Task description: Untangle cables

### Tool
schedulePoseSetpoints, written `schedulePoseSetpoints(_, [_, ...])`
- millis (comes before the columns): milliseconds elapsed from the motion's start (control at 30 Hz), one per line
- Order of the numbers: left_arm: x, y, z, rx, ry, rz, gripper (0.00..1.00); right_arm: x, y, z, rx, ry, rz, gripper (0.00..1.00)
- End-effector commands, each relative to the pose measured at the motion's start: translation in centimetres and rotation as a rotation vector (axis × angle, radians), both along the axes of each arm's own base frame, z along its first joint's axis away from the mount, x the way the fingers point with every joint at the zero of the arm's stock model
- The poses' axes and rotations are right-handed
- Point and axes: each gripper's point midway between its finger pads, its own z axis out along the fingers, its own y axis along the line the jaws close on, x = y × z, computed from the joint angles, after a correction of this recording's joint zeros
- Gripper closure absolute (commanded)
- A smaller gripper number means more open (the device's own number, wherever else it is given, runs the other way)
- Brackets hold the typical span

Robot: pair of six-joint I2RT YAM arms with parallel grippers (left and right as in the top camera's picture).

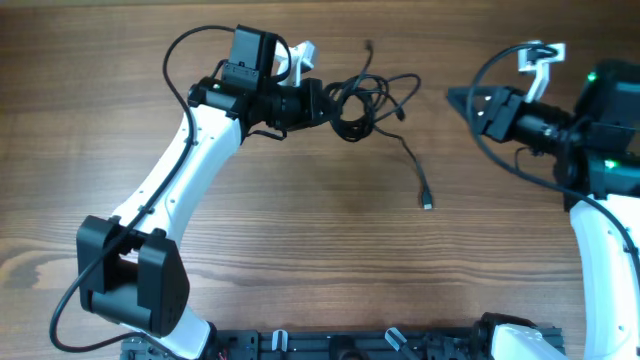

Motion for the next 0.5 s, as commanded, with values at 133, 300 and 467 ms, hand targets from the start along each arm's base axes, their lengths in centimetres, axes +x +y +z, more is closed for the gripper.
schedulePoseSetpoints(133, [-2.2,-1.2,4.3,-0.248,-0.011,-0.189,0.96,2.8,-3.7,-0.9,-0.083,0.018,-0.201,0.28])
schedulePoseSetpoints(300, [-3.0,0.0,8.2,-0.464,-0.017,-0.299,0.96,4.1,-3.3,-2.0,-0.006,0.029,-0.117,0.29])
schedulePoseSetpoints(467, [-2.5,1.3,9.1,-0.518,0.095,-0.250,0.96,4.9,-1.3,-3.7,0.038,-0.021,0.061,0.40])
